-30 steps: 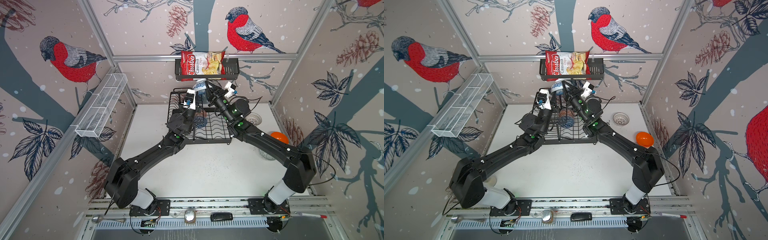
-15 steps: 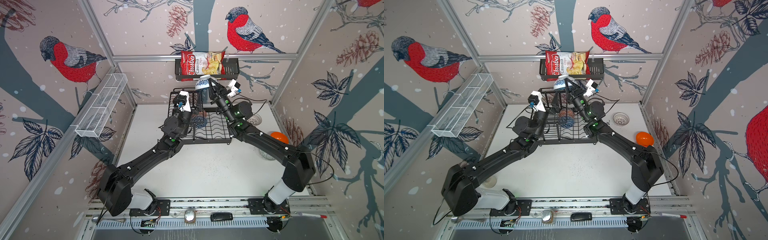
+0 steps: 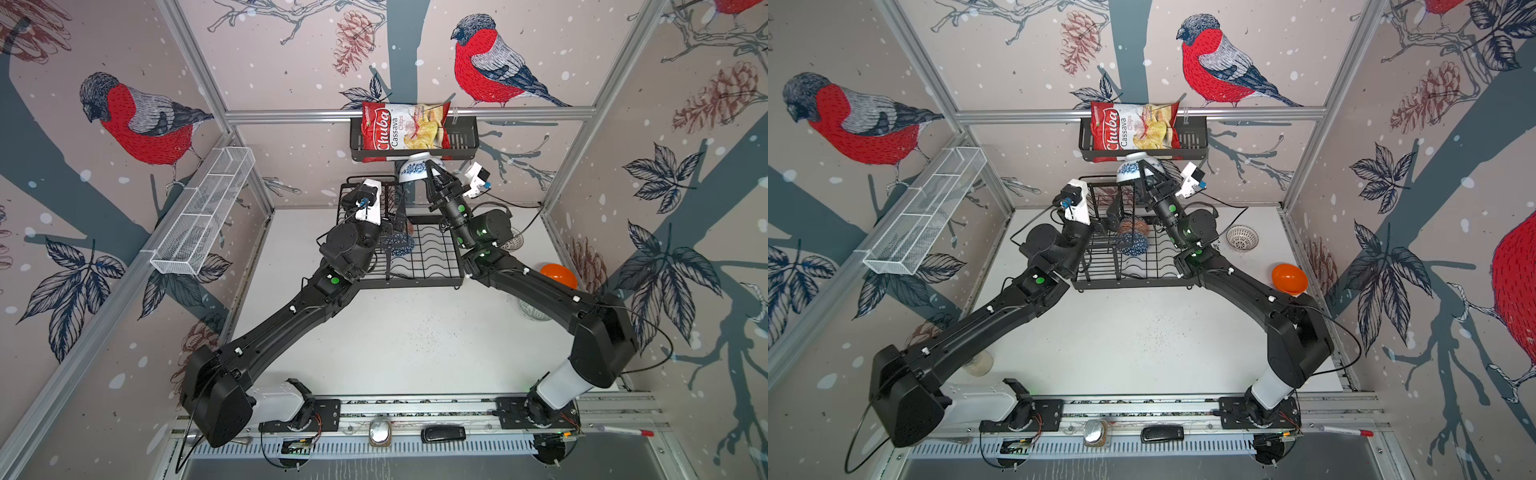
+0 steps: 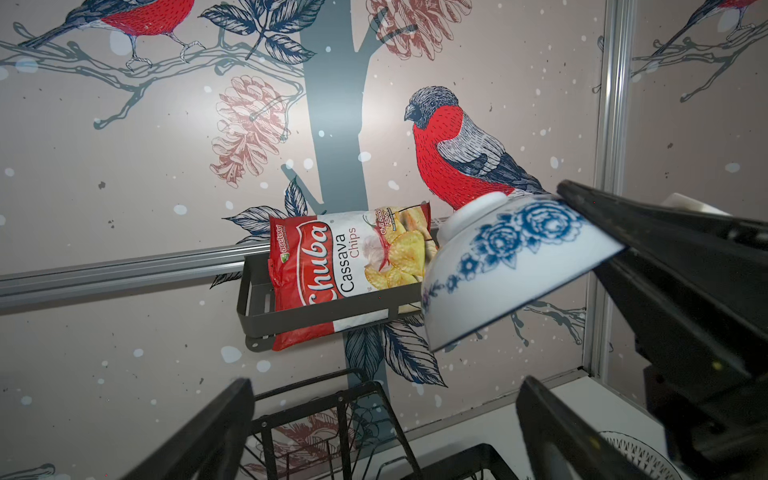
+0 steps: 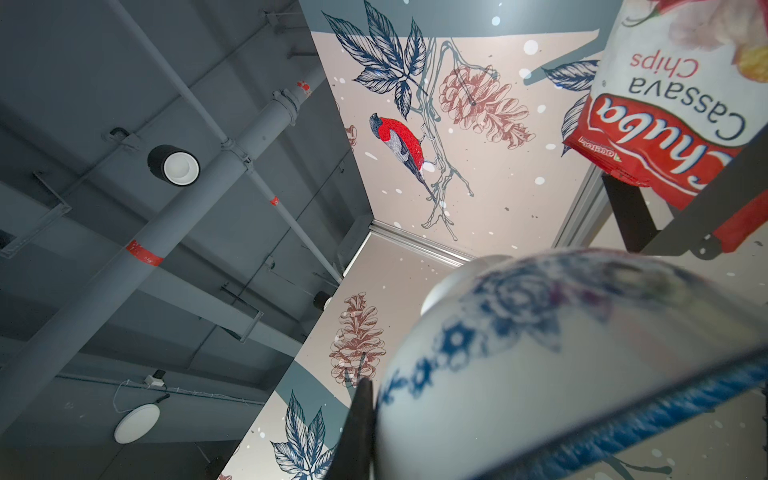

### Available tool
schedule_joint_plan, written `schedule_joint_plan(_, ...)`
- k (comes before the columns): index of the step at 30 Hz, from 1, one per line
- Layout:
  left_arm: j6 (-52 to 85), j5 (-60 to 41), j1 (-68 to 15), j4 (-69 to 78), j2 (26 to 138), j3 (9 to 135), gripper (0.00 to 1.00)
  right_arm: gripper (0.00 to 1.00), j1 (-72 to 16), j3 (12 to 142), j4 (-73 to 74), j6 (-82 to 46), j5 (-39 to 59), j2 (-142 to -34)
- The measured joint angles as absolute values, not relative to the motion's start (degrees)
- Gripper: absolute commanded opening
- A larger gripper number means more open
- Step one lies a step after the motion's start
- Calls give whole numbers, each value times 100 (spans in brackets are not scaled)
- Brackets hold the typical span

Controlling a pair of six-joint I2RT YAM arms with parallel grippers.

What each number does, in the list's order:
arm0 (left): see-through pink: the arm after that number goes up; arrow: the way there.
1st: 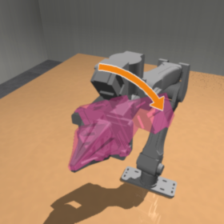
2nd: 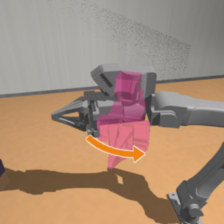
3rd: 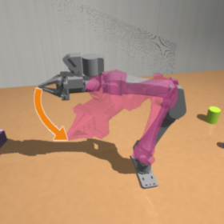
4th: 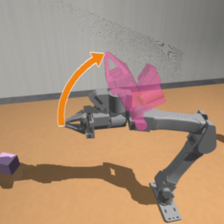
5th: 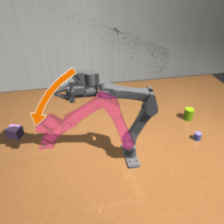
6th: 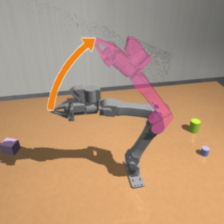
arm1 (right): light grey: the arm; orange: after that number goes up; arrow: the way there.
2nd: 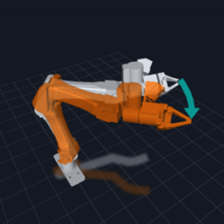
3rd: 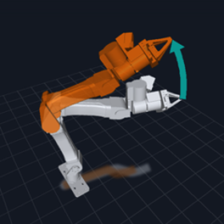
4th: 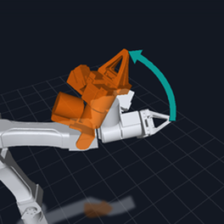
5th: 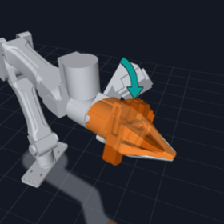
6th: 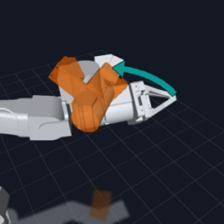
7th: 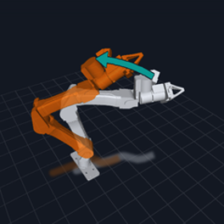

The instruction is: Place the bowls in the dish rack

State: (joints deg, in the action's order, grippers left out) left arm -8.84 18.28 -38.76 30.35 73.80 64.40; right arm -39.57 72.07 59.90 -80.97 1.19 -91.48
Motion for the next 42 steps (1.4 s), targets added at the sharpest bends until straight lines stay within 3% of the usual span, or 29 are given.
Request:
schedule_joint_plan(10, -130, 1793, -3863, 751, 7363, 7373, 98, 0, -3734, 6123, 5894, -7745, 148, -8182)
schedule_joint_plan(20, 464, 1057, -3863, -163, 7192, 7229, 98, 0, -3597, 4923, 5210, -7072, 8, -7303)
schedule_joint_plan(28, 506, 622, -3885, -235, 7159, 6779, 98, 0, -3422, 4101, 5129, -7249, -16, -7505)
schedule_joint_plan(42, 506, 298, -3887, -283, 7288, 6560, 98, 0, -3411, 3771, 5647, -7743, 104, -8554)
